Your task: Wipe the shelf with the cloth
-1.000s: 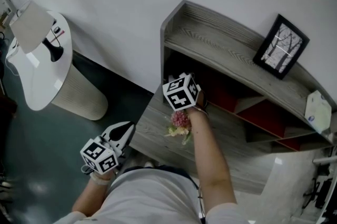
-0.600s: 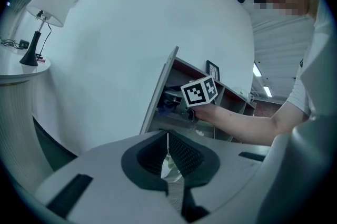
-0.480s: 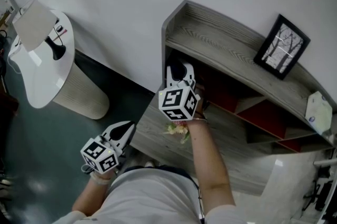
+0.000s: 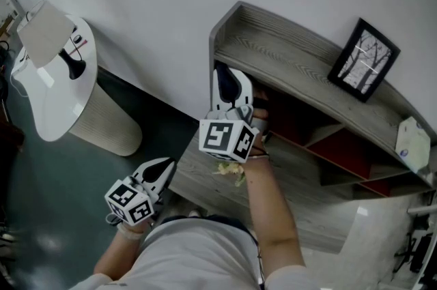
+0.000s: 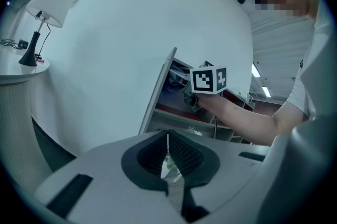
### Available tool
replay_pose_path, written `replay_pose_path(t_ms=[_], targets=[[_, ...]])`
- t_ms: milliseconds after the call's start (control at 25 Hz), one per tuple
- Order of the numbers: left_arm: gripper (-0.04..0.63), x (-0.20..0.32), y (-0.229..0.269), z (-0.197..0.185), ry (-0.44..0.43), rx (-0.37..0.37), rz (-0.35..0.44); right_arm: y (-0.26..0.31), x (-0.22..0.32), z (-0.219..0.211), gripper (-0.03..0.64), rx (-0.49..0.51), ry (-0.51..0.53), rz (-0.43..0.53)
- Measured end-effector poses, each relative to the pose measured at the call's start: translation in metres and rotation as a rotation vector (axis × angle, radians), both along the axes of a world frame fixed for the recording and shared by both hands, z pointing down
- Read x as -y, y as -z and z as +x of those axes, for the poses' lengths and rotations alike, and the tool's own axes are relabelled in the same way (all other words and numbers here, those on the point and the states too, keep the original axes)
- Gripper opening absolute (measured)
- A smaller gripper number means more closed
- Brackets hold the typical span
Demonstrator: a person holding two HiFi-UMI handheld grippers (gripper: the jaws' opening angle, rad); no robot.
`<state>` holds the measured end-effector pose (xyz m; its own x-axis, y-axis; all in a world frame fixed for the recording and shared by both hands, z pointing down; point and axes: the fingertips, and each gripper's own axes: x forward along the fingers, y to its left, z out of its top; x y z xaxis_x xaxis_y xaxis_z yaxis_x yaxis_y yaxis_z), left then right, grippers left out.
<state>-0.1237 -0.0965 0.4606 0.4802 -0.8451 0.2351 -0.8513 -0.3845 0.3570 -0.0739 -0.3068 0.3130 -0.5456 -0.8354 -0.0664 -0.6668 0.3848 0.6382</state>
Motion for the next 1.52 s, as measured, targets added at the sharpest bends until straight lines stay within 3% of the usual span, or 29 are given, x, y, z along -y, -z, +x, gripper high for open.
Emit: replay_pose_path(t_ms=[160, 360, 600, 840, 1280, 1520], targets=[[0.017, 0.002, 0.000, -0.001, 0.004, 0.000, -0.002, -0.008, 0.020, 0.004, 0.071, -0.021, -0.031, 0.011], [0.017, 0.006, -0.001, -0.004, 0.013, -0.005, -0.005, -0.043, 0.051, 0.009, 0.071, -0.081, -0.060, -0.072], [0.017, 0.010, -0.003, -0.005, 0.017, -0.011, -0.016, -0.093, 0.062, 0.008, 0.071, -0.286, -0.084, -0.164], [0.017, 0.011, -0.004, -0.003, 0.007, -0.017, -0.013, -0.121, 0.041, 0.003, 0.071, -0.387, -0.039, -0.229], [0.017, 0.003, -0.006, 0.002, -0.028, -0.025, 0.000, -0.128, 0.000, -0.005, 0.071, -0.362, 0.030, -0.285], [0.017, 0.002, -0.003, 0.003, -0.049, -0.030, -0.001, -0.113, 0.001, 0.018, 0.071, -0.356, -0.082, -0.239]])
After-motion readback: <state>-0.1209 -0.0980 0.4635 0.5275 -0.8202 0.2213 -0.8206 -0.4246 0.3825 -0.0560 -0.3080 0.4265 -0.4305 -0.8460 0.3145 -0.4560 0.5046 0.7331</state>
